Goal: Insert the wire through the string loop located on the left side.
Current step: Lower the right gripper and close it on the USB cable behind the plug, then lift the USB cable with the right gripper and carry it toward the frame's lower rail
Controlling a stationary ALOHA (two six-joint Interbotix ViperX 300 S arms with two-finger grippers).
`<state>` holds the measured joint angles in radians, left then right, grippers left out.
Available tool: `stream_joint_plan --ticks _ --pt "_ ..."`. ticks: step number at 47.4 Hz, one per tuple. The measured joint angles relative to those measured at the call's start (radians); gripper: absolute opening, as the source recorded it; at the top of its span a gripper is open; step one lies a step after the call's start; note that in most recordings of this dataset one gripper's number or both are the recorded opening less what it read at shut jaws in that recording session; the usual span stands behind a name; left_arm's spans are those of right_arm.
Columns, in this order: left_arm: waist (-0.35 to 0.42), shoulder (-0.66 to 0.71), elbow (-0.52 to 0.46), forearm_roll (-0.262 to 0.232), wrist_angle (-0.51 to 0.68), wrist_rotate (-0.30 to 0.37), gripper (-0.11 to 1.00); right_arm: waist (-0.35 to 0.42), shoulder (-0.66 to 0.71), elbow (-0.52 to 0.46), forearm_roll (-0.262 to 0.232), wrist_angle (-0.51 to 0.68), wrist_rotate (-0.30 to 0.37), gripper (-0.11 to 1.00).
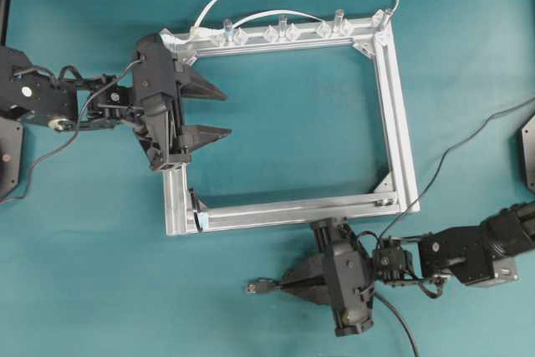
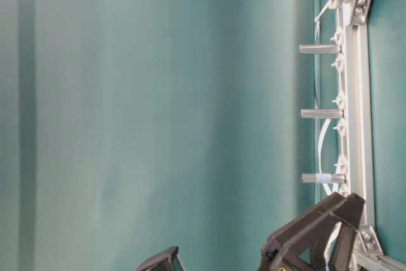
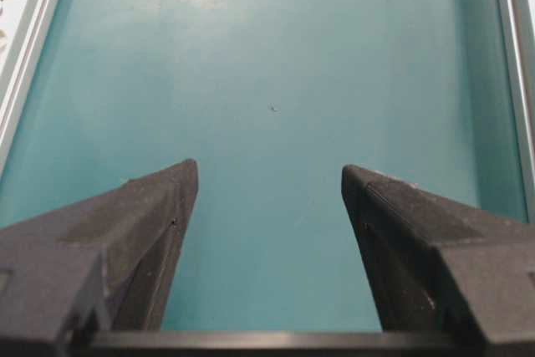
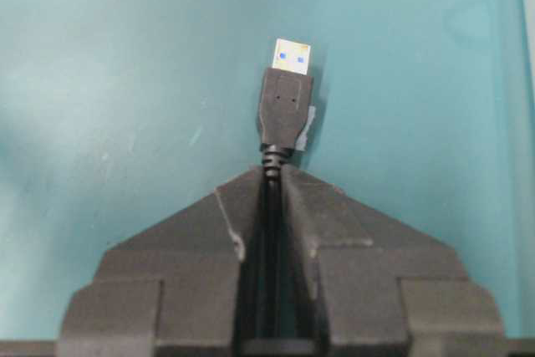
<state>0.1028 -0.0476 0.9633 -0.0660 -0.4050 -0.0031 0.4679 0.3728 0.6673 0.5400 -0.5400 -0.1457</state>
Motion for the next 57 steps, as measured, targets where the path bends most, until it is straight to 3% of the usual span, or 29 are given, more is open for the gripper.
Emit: stream_joint_plan --ticks 35,57 --pt "-0.003 -0.008 0.0 0.0 0.002 0.002 0.72 -0.003 -0.005 -0.009 0.006 0.025 -0.003 0.08" --pt "-0.003 -0.026 0.0 0.0 0.026 0.005 0.72 -0.015 -0.081 -0.008 0.009 0.11 -0.006 0.08"
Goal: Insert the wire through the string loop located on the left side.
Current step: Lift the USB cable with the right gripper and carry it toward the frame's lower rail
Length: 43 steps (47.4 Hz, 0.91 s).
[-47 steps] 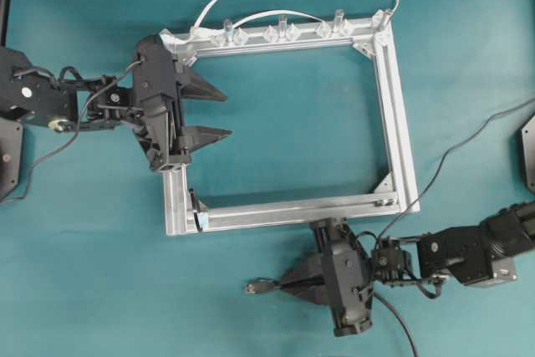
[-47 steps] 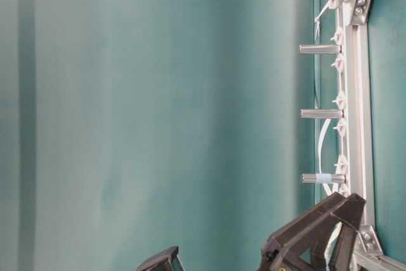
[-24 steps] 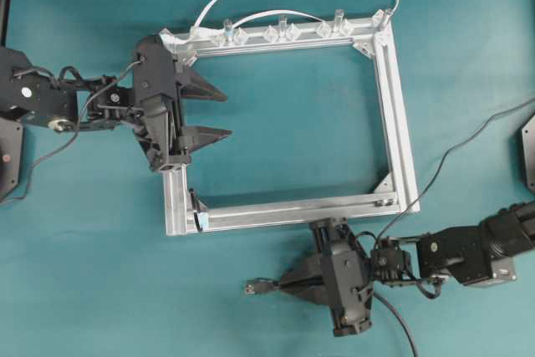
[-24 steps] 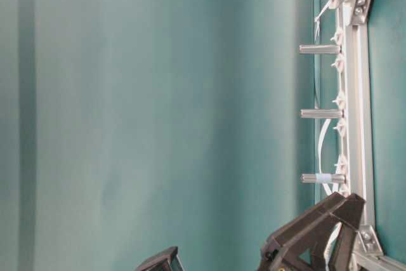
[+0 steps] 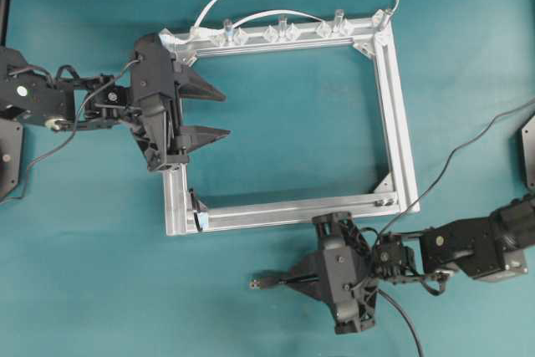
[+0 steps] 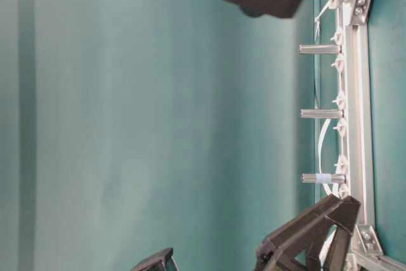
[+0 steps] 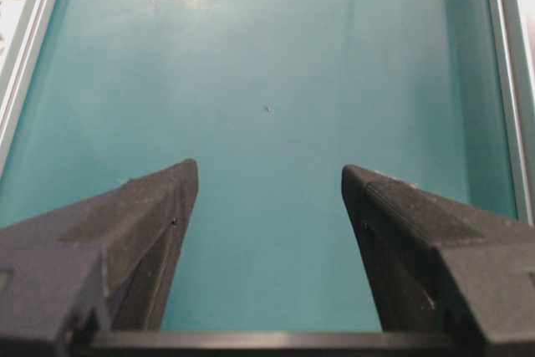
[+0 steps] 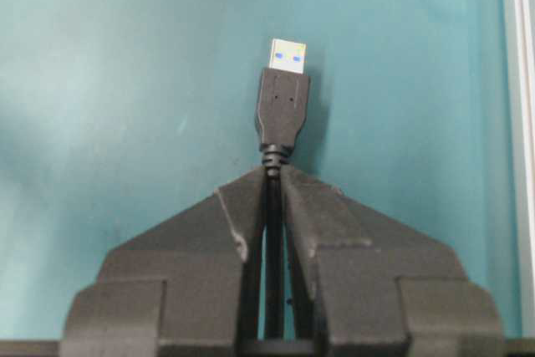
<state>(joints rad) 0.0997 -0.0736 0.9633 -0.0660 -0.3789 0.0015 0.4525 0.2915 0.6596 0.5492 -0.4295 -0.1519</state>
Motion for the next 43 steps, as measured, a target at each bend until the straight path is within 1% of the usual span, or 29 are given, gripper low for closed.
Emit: stream_joint_plan --ticks 19,43 --pt "0.002 -0.011 0.0 0.0 0.015 0.0 0.72 -0.009 -0.072 0.0 0.0 0.054 0.0 0.08" --pt "-0.006 -0.015 0.0 0.0 0.028 0.0 0.72 -0.035 -0.092 0.0 -0.003 0.087 -0.003 0.08"
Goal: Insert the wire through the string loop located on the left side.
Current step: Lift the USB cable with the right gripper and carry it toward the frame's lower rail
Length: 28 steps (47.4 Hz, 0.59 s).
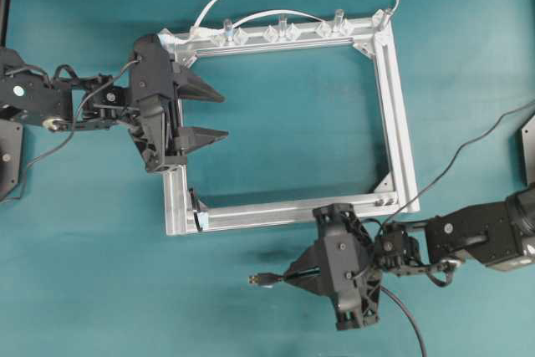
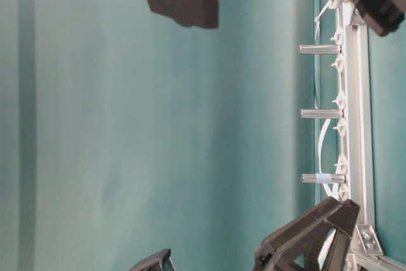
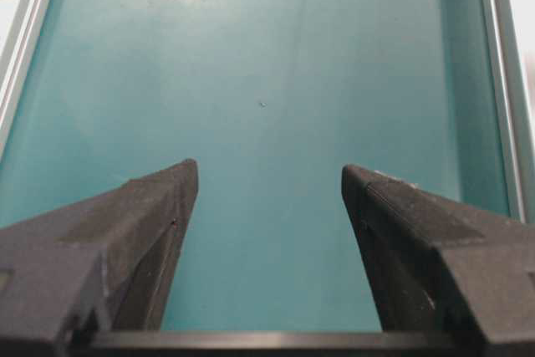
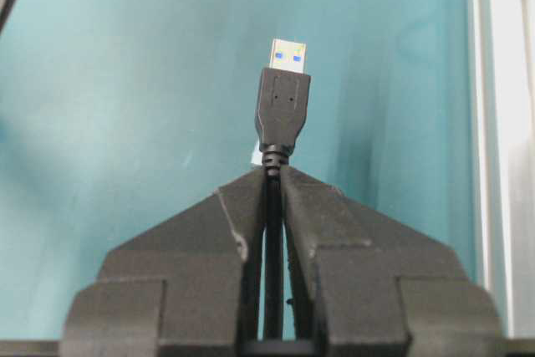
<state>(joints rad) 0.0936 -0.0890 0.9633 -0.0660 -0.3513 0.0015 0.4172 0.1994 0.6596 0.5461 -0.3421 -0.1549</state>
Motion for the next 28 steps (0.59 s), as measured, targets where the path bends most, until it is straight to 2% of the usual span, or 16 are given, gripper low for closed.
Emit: stream_joint_plan --ticks 14,28 --pt "-0.003 0.0 0.0 0.0 0.0 0.0 0.72 -0.031 0.0 0.0 -0.009 0.002 -0.003 0.08" --pt "-0.006 -0.018 0.006 0.0 0.02 0.0 0.72 -0.084 0.0 0.0 -0.067 0.028 -0.003 0.08"
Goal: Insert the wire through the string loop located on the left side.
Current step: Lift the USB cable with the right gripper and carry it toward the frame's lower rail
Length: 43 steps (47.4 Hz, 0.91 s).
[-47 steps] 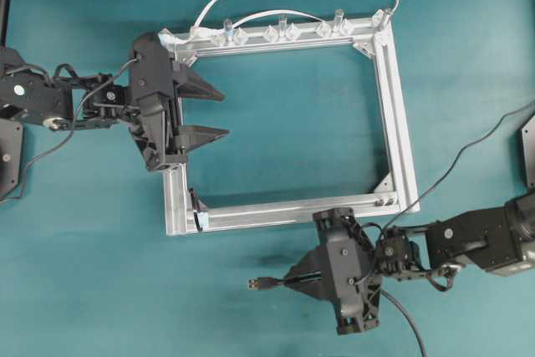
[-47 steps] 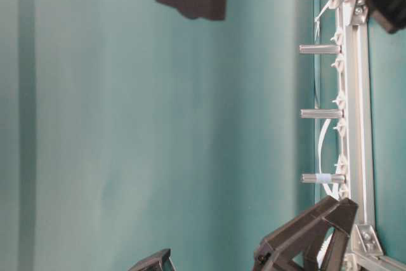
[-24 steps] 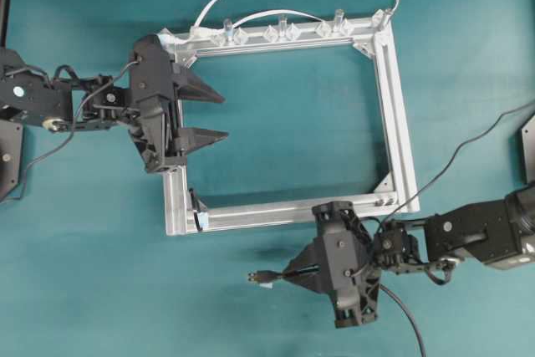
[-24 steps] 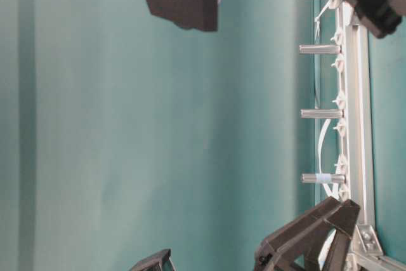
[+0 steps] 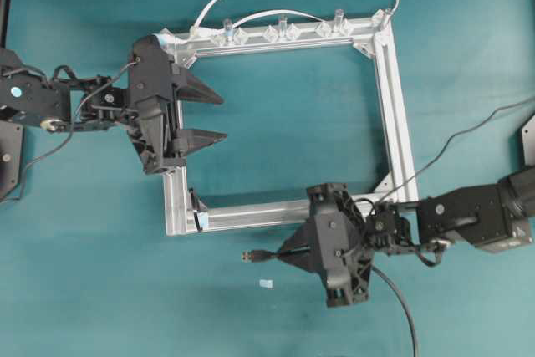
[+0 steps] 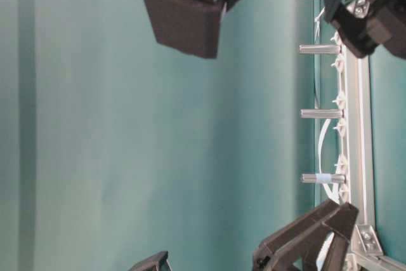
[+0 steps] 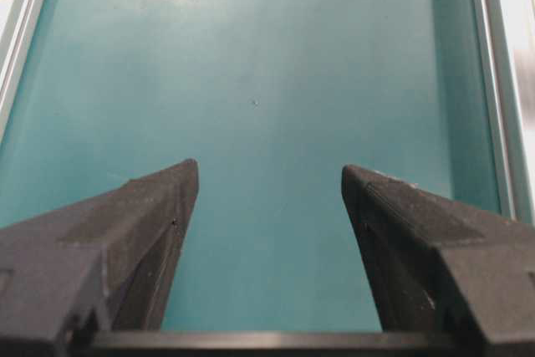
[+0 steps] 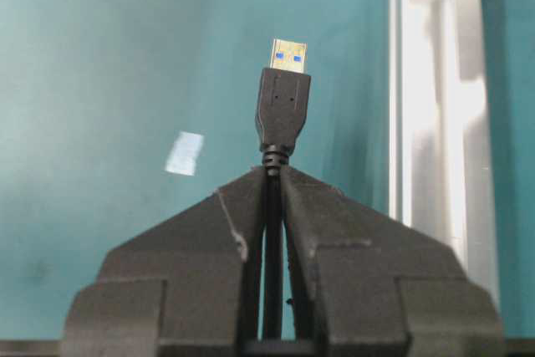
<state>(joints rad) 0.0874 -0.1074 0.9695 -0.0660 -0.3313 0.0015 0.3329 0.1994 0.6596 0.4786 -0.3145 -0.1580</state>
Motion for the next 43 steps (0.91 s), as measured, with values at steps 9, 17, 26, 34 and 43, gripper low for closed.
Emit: stream_joint_plan --ticks 9,17,26,34,43 --pt "0.0 -0.037 0.025 0.0 0.026 0.0 0.72 -0.034 -0.002 0.0 -0.043 0.04 0.0 0.08" --pt "0.0 -0.078 0.054 0.0 0.048 0.0 0.72 -0.06 -0.014 0.0 -0.075 0.049 0.002 0.08" --pt "0.0 -0.132 0.081 -0.002 0.083 0.0 0.72 -0.091 -0.025 0.0 -0.104 0.057 0.0 0.08" --pt "-0.003 -0.183 0.11 -0.002 0.123 0.0 0.72 -0.109 -0.029 0.0 -0.127 0.063 -0.002 0.08" --pt "-0.018 -0.222 0.13 0.0 0.166 0.0 0.72 -0.118 -0.029 0.0 -0.146 0.066 -0.002 0.08"
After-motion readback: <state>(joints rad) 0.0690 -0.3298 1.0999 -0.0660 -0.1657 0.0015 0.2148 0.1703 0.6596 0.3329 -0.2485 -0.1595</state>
